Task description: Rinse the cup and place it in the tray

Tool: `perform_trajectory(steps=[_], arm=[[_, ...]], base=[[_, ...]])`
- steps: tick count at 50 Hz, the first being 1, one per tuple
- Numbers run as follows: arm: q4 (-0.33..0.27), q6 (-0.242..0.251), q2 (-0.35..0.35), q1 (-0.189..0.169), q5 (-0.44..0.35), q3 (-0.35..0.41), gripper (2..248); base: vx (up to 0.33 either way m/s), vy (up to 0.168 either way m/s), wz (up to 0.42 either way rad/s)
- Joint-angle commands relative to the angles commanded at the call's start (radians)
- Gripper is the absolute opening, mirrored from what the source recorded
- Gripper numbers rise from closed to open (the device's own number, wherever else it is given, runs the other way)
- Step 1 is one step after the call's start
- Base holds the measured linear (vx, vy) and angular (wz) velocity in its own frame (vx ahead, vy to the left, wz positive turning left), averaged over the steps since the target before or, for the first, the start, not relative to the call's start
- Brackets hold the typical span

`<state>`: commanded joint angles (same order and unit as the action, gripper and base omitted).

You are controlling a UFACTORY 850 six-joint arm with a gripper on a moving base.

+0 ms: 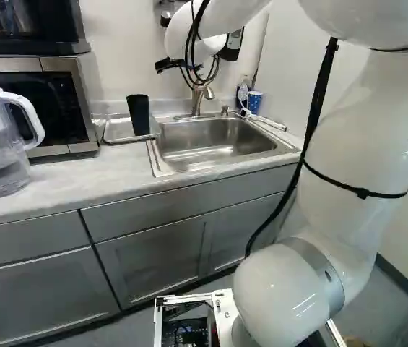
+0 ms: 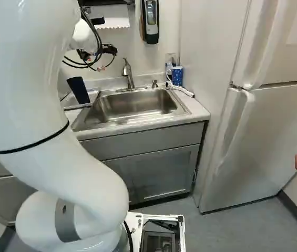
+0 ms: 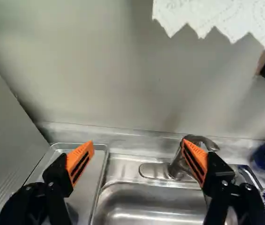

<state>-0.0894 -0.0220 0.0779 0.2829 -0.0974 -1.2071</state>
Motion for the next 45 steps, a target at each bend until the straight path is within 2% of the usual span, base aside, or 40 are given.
perform_trajectory(steps=[26,45], arm=[[0.000,0.000,-0.131,0.017,0.156,0.132,247],[0.000,0.000,-0.229,-0.008,0.301,0.225,247]], base=[[0.000,0.000,0.000],[0.000,0.000,0.000]])
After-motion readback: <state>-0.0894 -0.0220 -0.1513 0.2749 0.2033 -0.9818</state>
